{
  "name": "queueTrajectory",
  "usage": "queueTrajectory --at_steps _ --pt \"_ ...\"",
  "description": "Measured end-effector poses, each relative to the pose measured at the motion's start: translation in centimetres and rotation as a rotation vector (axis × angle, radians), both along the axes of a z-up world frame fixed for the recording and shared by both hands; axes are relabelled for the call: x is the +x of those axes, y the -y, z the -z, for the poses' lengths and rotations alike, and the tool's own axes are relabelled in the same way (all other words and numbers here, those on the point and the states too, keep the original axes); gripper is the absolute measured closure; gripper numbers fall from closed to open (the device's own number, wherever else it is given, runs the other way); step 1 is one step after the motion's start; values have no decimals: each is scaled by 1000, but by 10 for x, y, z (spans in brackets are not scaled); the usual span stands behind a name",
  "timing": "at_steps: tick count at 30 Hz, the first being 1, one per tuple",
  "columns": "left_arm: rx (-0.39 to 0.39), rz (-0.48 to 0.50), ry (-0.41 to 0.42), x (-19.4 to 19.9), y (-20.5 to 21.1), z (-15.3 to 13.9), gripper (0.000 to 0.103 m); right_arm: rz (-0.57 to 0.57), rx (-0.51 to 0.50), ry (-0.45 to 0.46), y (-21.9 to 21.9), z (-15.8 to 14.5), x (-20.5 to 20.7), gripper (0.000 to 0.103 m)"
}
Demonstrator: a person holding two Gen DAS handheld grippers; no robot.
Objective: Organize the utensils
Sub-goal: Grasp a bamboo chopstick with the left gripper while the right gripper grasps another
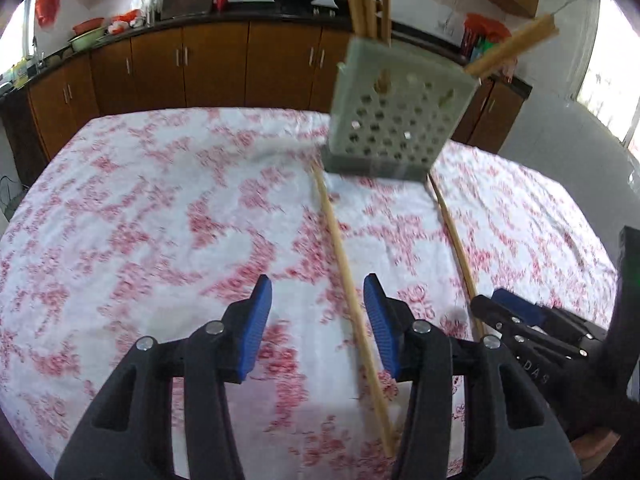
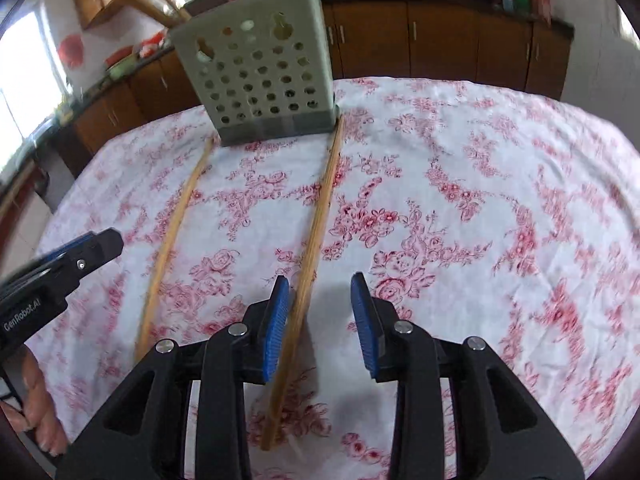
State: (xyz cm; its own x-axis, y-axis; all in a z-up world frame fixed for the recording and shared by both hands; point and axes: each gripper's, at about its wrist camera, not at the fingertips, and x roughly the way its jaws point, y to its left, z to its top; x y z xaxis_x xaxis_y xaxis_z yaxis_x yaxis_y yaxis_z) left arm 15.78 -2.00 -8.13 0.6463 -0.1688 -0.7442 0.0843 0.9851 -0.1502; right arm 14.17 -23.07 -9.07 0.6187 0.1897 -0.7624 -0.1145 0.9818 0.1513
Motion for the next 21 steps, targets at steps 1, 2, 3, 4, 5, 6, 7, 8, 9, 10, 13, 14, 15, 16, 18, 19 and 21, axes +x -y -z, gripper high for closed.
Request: queueTrajectory --at_steps 1,2,3,4,5,6,7,8,9,10,13,14,15,16,18,19,21 --pt "2 9 -7 1 5 3 58 11 -29 6 1 -1 0 87" --pt "11 18 -14 2 10 6 59 22 -39 4 6 1 0 95" --pt "23 24 -19 5 16 9 62 43 -35 4 14 1 0 95" --pt "45 31 -28 7 21 13 66 61 -25 1 20 0 1 95" --pt "68 33 -39 9 25 18 69 84 -22 -2 27 -1 1 95" --pt "80 33 -47 12 27 21 76 90 -23 -1 31 -1 0 95" --pt "102 27 -59 14 29 26 81 95 -25 0 35 -2 -1 95" --pt "128 20 -40 13 30 26 84 96 -29 2 36 -2 -3 95" --pt "145 19 -37 14 31 26 89 95 -35 5 36 -2 -4 95" --pt "149 17 -38 16 29 26 93 91 -43 9 37 -3 -5 95" --pt "147 -6 -43 25 15 26 94 85 -58 18 35 -3 -3 95" --pt "157 -28 -44 30 6 26 94 86 -59 19 36 -1 -1 95" --pt "160 -43 -46 34 -2 25 94 85 -58 20 36 -1 2 95" --pt "157 -61 -48 39 -11 25 94 84 -60 21 37 -1 7 95" --pt "162 -82 -53 47 -24 24 94 88 -87 27 34 2 23 95" --pt "162 -89 -51 50 -30 24 92 89 -98 26 34 2 29 95" --pt "165 -102 -45 56 -39 25 90 97 -109 27 33 3 41 95"
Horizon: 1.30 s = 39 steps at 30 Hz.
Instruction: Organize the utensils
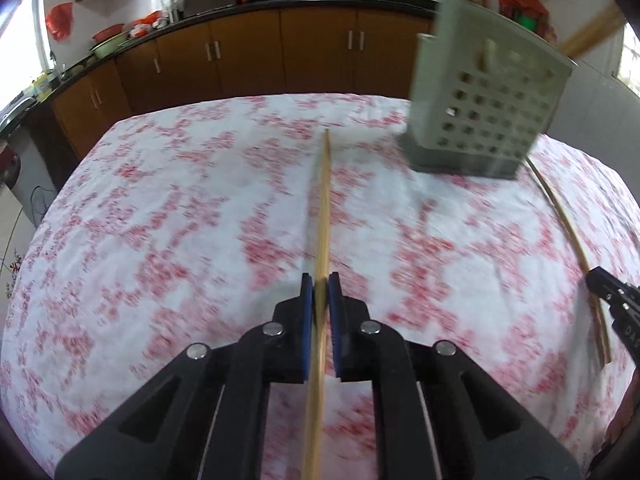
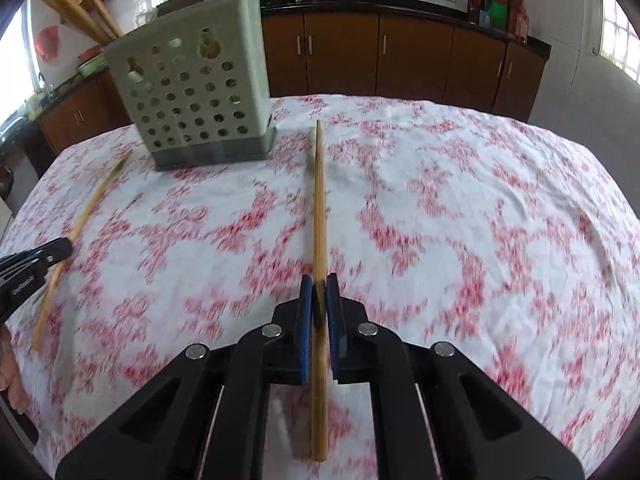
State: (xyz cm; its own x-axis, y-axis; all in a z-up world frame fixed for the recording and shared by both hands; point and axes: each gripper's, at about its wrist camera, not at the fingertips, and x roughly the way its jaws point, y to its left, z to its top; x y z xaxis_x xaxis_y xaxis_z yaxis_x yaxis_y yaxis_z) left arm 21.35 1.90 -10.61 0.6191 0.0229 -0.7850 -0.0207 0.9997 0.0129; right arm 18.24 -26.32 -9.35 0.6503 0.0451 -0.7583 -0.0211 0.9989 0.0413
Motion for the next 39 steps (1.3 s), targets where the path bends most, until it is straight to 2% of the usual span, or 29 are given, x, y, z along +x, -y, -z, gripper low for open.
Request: queueTrajectory --at_steps 1,13,39 --pt "5 -3 6 1 -3 0 87 4 -2 0 1 0 4 95" --pt "-47 -7 8 -1 -7 -1 87 8 20 -1 5 1 8 95" --pt "-43 -6 8 0 -7 -1 87 14 19 3 3 0 6 95"
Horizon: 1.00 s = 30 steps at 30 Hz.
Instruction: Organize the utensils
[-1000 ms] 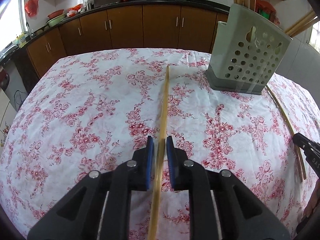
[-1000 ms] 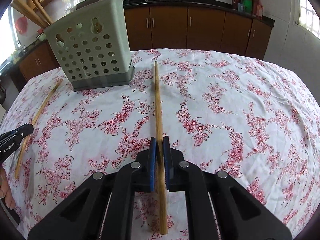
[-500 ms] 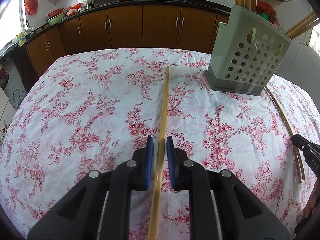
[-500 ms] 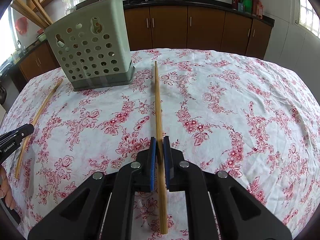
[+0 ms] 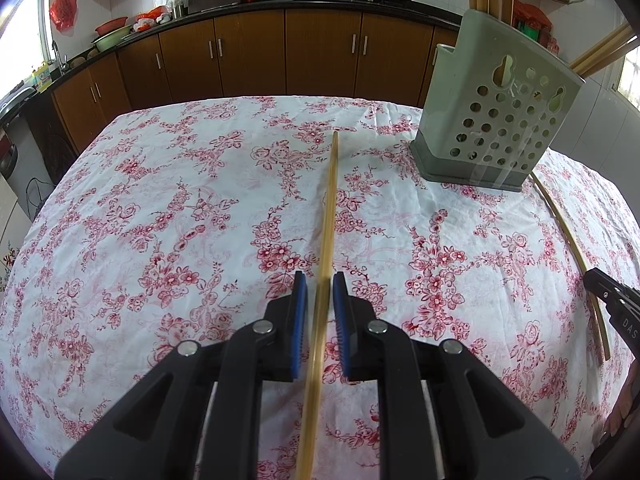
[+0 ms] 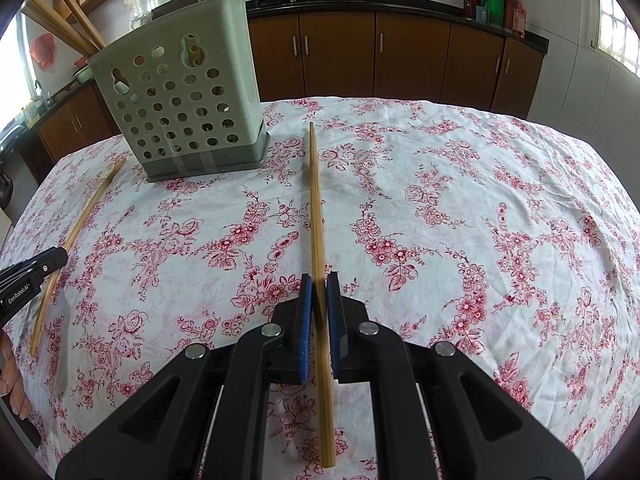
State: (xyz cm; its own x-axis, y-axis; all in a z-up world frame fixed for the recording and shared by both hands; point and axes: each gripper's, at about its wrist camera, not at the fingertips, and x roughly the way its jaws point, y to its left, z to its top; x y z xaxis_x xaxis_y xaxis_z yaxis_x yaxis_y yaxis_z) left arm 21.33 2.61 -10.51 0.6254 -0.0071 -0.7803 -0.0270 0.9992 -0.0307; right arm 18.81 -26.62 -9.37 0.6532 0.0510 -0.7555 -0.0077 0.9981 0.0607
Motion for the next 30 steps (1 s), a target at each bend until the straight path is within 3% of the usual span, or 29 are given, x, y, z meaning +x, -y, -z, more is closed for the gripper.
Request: queueTrajectory --at_steps 23,30 --pt "1 2 0 1 1 1 85 2 -1 1 -1 0 -1 94" --pt "57 55 -13 -17 0 1 85 -11 5 1 1 2 -13 94"
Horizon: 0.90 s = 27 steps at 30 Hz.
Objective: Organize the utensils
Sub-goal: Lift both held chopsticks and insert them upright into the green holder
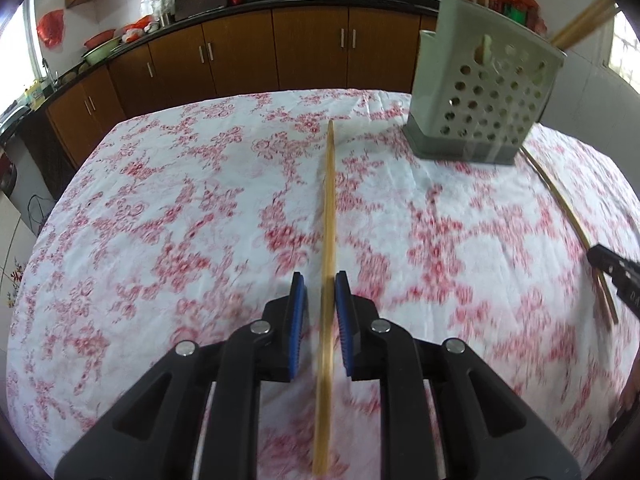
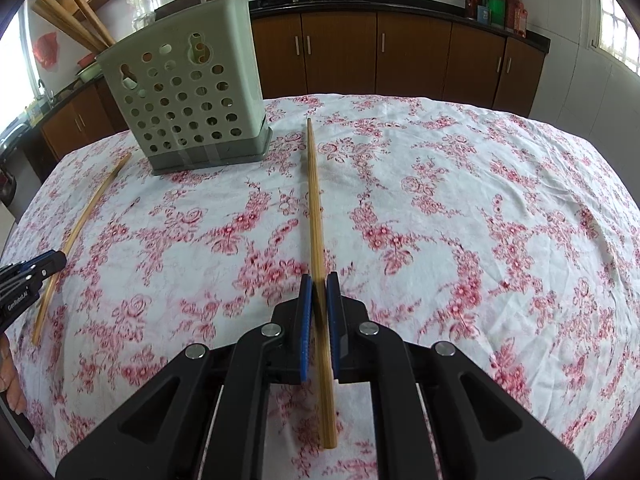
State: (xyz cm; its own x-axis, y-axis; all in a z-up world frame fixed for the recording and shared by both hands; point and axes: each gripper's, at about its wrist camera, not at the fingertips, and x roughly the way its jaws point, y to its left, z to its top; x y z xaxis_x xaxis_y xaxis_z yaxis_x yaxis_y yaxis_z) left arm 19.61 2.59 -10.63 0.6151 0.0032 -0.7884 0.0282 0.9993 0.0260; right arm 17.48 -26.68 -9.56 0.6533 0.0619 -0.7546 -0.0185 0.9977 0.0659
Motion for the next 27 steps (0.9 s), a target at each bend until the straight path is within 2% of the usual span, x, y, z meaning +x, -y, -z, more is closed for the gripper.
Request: queueTrajectory --at_steps 2,4,7,14,17,19,23,25,27 --pt "14 12 8 -6 0 1 87 -3 9 0 1 0 -2 95" --pt "25 25 6 -8 2 0 94 -1 -4 1 0 0 -3 95" --pt "29 44 8 -11 2 -7 94 3 -6 38 0 -13 -11 95" --pt "-18 61 179 -29 -3 -70 94 15 8 231 8 -78 -35 95" --pt "-53 60 242 -31 -7 -97 94 18 22 282 10 -96 -40 95" --pt "-58 60 260 -29 -5 -106 94 17 23 302 10 -103 -41 95" --pt "-64 64 201 -28 -7 -91 92 16 31 298 16 -101 -40 95" --pt "-54 68 146 -28 -6 -68 83 12 34 289 15 -98 -43 95" --pt "-61 70 100 -30 -7 -49 81 4 34 278 15 -96 -47 95"
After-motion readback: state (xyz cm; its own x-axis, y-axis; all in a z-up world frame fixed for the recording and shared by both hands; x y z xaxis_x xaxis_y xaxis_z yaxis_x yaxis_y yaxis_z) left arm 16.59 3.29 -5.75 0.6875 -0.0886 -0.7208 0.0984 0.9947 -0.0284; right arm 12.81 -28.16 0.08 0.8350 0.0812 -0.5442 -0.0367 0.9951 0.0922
